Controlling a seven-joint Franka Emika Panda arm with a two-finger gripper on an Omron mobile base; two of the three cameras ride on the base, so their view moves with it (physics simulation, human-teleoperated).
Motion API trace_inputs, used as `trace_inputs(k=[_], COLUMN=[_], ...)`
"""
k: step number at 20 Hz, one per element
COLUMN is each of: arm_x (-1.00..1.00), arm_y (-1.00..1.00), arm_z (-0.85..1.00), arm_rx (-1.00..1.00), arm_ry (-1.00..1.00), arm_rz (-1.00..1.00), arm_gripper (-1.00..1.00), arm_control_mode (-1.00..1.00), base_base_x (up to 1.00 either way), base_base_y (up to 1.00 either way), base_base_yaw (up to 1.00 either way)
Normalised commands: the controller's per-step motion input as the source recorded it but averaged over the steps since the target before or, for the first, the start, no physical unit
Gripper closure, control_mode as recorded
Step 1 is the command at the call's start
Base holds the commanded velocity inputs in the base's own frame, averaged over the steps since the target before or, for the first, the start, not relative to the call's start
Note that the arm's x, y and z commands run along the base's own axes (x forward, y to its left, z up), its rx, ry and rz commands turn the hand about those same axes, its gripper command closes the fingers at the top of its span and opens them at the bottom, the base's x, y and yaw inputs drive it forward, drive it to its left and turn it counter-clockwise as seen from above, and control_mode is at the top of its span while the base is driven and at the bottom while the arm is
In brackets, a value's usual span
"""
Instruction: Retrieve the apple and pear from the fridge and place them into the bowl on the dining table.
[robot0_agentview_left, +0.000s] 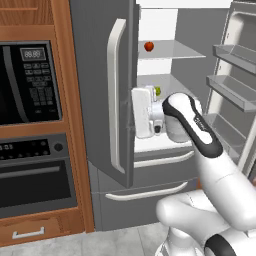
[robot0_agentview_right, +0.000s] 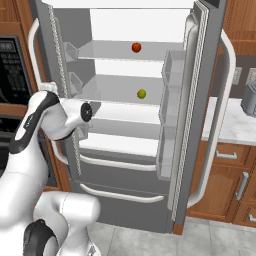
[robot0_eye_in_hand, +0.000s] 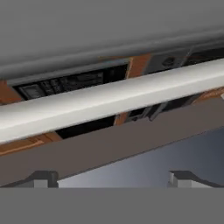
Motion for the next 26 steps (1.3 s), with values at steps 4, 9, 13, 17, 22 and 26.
trace_inputs(k=[4, 9, 13, 17, 22, 26], arm_x=[0.18, 0.93, 1.0, 0.88, 0.72, -0.14], arm_y=[-0.99, -0.37, 0.0, -0.18, 0.35, 1.0], arm_z=[0.07, 0.0, 0.0, 0.0, -0.04, -0.29], arm_rx=[0.16, 0.09, 0.03, 0.0, 0.0, -0.08], arm_ry=[-0.02, 0.04, 0.14, 0.08, 0.04, 0.0], arm_rz=[-0.01, 0.0, 0.0, 0.0, 0.01, 0.12], arm_gripper=[-1.0, -1.0, -1.0, -1.0, -1.0, -1.0], arm_control_mode=[-1.0, -1.0, -1.0, -1.0, -1.0, -1.0], base_base_x=[0.0, 0.0, 0.0, 0.0, 0.0, 0.0], base_base_y=[0.0, 0.0, 0.0, 0.0, 0.0, 0.0], base_base_yaw=[0.0, 0.0, 0.0, 0.0, 0.0, 0.0])
